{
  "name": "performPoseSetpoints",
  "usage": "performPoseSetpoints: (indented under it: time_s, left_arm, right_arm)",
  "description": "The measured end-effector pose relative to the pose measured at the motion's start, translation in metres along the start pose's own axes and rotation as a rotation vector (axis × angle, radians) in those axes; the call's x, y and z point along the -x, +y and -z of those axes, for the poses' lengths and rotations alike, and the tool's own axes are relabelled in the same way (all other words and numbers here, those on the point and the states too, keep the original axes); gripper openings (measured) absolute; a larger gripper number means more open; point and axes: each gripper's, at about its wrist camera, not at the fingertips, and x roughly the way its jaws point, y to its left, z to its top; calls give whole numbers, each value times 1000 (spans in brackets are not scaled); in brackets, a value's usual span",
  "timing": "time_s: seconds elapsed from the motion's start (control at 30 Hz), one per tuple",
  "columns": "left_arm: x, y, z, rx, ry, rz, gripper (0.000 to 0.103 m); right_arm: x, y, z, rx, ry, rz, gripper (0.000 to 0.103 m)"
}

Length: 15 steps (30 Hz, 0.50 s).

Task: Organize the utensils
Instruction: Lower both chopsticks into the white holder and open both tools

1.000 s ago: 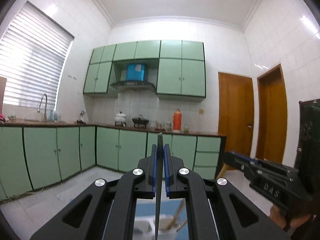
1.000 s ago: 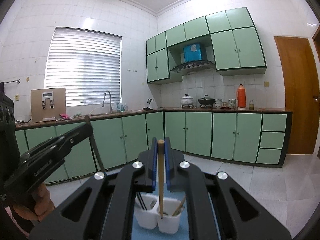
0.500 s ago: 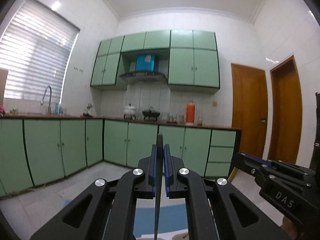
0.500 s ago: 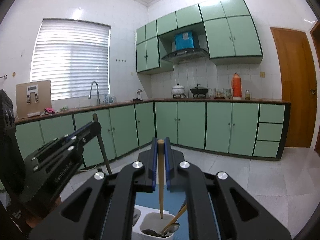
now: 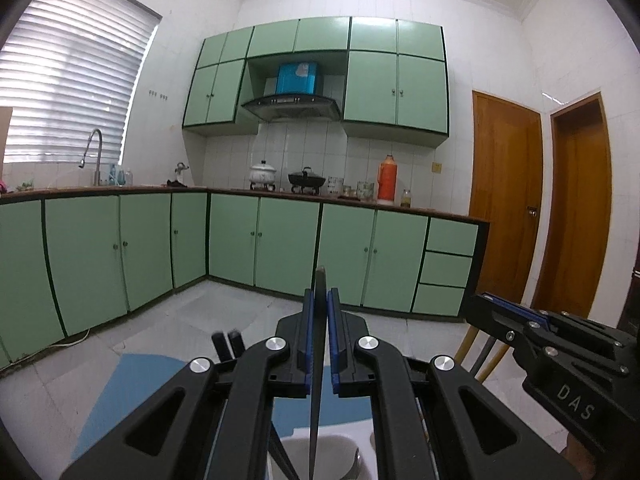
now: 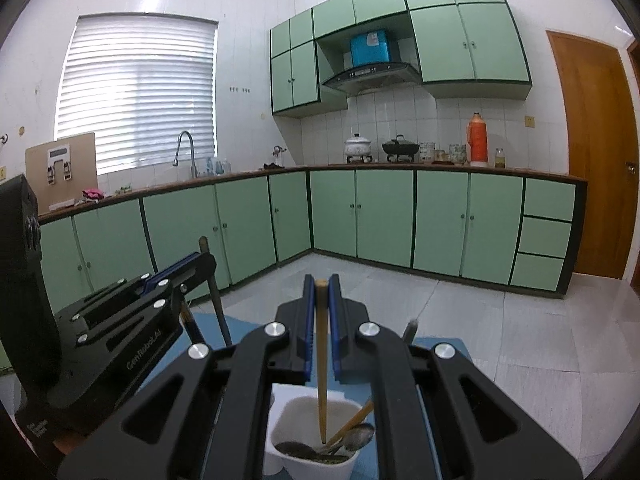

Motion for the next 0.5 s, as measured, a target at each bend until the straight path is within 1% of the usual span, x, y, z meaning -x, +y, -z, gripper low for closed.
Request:
performPoseSetpoints:
  time_s: [0.23,0.3,0.33,0.37,0.43,0.5]
  left_arm:
    - [1,3,12,-4,52,-9,7]
    - [3,5,14,2,57,-10,9]
    - [5,5,15,4,63,-6,15]
    - [6,6,15,8,64,-5,24]
    - [15,7,13,15,51,0,34]
    - [22,7,11,15,41,6,39]
  right_arm:
    - [0,-4,17,-32,31,14,6]
    - [3,-5,21,-40,32,25,7]
    - [7,-6,22,-42,29,28,9]
    - [9,-7,23,-42,25,30,10]
    - [16,-10,23,-45,14,33,13]
    - [27,-12,22,-50,-9,36,20]
